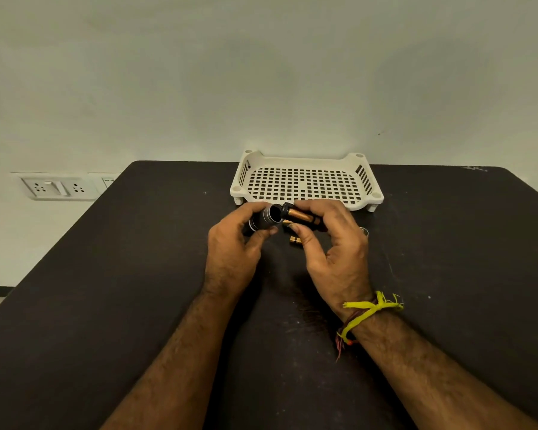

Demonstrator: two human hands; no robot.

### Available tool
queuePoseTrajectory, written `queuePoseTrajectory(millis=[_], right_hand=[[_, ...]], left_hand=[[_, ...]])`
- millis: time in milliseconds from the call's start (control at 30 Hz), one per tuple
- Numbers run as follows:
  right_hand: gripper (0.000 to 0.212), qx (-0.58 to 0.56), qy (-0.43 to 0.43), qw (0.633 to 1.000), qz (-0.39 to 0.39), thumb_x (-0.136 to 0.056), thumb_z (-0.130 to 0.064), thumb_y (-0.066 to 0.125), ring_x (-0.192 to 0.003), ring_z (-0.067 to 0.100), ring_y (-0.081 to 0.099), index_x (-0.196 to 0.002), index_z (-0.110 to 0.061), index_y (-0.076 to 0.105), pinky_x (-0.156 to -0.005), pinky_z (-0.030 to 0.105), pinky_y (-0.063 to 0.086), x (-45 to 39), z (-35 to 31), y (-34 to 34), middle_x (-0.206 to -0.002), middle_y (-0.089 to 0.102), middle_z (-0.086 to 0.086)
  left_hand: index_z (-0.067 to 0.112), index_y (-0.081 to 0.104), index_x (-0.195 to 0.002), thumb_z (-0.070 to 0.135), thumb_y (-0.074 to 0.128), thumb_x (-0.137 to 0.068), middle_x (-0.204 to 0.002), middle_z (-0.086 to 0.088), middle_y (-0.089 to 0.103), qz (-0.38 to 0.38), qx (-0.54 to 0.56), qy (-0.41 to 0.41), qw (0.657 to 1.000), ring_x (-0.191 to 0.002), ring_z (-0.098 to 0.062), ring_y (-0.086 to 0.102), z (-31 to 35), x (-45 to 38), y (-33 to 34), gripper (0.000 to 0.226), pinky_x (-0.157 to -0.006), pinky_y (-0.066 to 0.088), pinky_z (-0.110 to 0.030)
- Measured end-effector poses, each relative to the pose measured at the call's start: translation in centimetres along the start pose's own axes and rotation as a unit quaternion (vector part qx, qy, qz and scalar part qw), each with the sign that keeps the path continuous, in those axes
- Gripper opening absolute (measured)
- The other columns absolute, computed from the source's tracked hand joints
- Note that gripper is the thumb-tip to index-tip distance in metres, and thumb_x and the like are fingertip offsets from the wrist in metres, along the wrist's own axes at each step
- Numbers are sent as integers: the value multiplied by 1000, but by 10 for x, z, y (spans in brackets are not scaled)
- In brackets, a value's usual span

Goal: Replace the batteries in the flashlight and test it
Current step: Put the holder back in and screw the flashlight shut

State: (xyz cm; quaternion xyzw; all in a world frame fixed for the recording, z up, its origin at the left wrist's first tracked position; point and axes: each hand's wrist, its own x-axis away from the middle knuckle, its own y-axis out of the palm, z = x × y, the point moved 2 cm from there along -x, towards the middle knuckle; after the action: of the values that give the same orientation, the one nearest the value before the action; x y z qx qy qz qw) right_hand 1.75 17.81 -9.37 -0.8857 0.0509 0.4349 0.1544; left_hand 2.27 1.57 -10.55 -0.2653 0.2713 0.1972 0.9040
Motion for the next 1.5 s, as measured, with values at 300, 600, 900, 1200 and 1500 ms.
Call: queuePoseTrajectory(millis=[300, 600, 900, 1200, 1500], right_hand=[[24, 20, 13, 1000, 0, -85, 2, 75, -103, 11, 61, -108, -4, 71, -90, 26, 54, 1, 2, 1, -107, 65, 6], [48, -133, 96, 984, 65, -79, -3, 82, -99, 19, 71, -119, -12, 57, -85, 25, 56, 4, 1, 0, -107, 71, 6], [31, -63, 16, 995, 77, -77, -10, 86, -92, 14, 71, -105, -7, 72, -83, 28, 58, 4, -8, -1, -98, 73, 3], [53, -69, 66, 994, 61, -78, -13, 86, -92, 11, 71, -123, -22, 59, -84, 19, 56, 6, -10, 3, -101, 73, -1], [30, -42, 85, 991, 93, -90, -6, 71, -94, 6, 68, -118, -13, 61, -82, 18, 54, 2, 2, -2, -102, 69, -2]], left_hand=[[40, 63, -113, 4, 82, -75, -97, 37, 60, -20, -6, -27, 999, -100, 20, 58, -3, 0, 1, 55, -91, 43, -2], [26, 69, -120, 8, 83, -77, -103, 32, 60, -34, -16, -18, 999, -103, 16, 58, -5, 0, 2, 49, -94, 43, -3], [19, 72, -115, 3, 80, -79, -111, 11, 72, -41, -5, 9, 999, -107, -2, 66, -2, -1, 1, 41, -97, 51, -18], [19, 72, -116, 9, 78, -80, -106, 18, 68, -55, 6, 47, 997, -103, -4, 67, 7, 1, 1, 38, -94, 53, -22], [15, 72, -113, 1, 83, -75, -105, 16, 71, -45, 77, -36, 995, -105, 5, 66, 3, 0, 0, 41, -94, 48, -10]])
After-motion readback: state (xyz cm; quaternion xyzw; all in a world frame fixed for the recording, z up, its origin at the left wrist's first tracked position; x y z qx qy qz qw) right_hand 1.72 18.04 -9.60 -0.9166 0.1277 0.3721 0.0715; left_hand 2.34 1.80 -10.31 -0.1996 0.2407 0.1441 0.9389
